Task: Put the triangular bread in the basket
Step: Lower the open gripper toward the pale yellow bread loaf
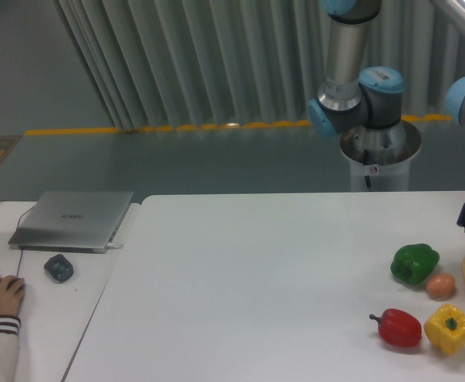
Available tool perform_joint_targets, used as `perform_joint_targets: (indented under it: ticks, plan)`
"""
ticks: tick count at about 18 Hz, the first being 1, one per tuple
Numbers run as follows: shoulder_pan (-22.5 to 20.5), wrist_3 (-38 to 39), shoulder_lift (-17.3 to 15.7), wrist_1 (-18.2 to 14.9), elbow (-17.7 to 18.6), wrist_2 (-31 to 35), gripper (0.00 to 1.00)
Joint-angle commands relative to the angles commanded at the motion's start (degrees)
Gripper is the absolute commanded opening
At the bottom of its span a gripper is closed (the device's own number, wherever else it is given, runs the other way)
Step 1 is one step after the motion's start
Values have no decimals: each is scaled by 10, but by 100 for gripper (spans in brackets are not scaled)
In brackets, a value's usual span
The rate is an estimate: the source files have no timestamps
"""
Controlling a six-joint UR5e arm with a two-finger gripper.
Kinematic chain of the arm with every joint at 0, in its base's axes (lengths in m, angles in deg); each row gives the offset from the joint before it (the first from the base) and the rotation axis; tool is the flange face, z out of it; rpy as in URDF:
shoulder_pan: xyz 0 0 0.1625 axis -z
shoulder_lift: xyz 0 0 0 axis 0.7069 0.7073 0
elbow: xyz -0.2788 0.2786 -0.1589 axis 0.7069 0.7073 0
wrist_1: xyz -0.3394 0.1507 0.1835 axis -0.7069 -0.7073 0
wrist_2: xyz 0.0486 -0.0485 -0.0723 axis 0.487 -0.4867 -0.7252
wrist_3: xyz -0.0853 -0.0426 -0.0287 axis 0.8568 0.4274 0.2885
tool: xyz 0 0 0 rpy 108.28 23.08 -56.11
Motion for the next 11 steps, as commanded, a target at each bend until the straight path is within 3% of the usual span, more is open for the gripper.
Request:
perform_joint_targets:
  ticks: [11]
  plan:
    - [-4,0,34,1,-6,-1,100]
